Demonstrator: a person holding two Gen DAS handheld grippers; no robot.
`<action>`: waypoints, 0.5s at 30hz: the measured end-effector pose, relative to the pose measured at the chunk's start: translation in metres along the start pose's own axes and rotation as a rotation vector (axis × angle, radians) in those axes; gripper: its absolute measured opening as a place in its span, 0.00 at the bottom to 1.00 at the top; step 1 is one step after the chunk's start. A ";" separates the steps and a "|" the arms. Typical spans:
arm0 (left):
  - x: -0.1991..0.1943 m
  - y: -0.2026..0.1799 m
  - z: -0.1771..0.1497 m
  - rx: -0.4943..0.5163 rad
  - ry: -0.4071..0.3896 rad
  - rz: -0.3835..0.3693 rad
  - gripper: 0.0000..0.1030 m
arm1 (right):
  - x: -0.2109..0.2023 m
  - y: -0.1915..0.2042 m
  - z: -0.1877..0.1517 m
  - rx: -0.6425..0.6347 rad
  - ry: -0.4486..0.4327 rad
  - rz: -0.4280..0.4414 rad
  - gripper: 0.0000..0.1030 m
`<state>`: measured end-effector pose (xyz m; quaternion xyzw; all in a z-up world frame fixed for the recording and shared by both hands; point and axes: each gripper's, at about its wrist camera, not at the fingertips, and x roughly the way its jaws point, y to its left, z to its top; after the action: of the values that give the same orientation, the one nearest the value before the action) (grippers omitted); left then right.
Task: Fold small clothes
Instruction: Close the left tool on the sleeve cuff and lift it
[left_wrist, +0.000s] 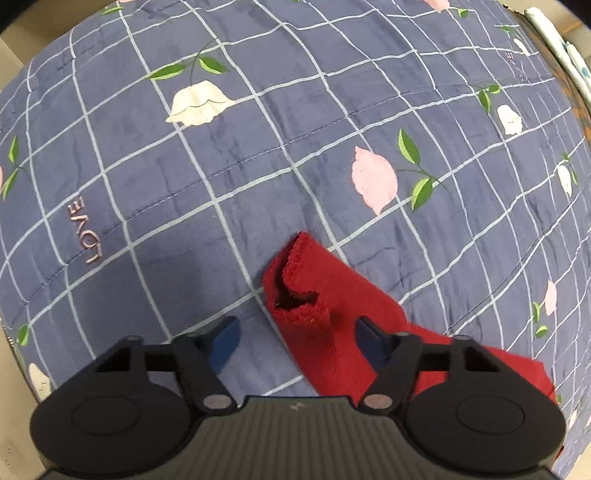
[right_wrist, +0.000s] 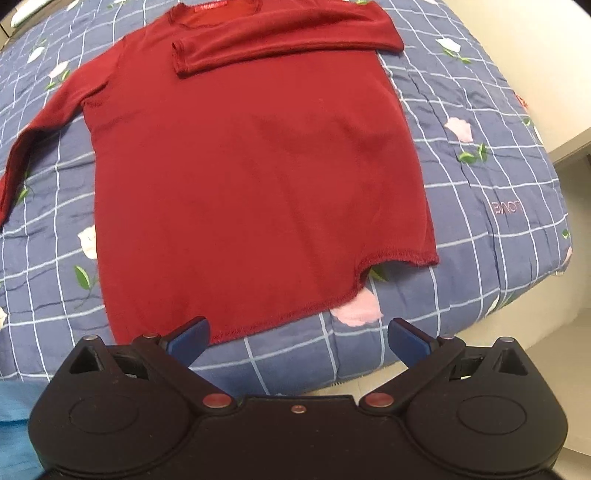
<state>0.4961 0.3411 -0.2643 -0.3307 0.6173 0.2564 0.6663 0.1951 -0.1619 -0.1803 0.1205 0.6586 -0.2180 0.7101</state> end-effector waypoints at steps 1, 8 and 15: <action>0.000 0.000 0.000 -0.005 -0.003 -0.014 0.52 | 0.000 0.001 -0.001 -0.002 0.004 -0.001 0.99; -0.012 -0.006 -0.006 0.034 -0.092 -0.102 0.07 | 0.001 0.002 -0.004 0.008 0.010 0.005 0.99; -0.075 0.002 -0.016 0.156 -0.291 -0.253 0.05 | 0.003 0.009 -0.002 -0.006 0.001 0.020 0.99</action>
<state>0.4759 0.3349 -0.1902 -0.3122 0.4860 0.1672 0.7990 0.1977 -0.1540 -0.1841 0.1249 0.6582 -0.2086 0.7125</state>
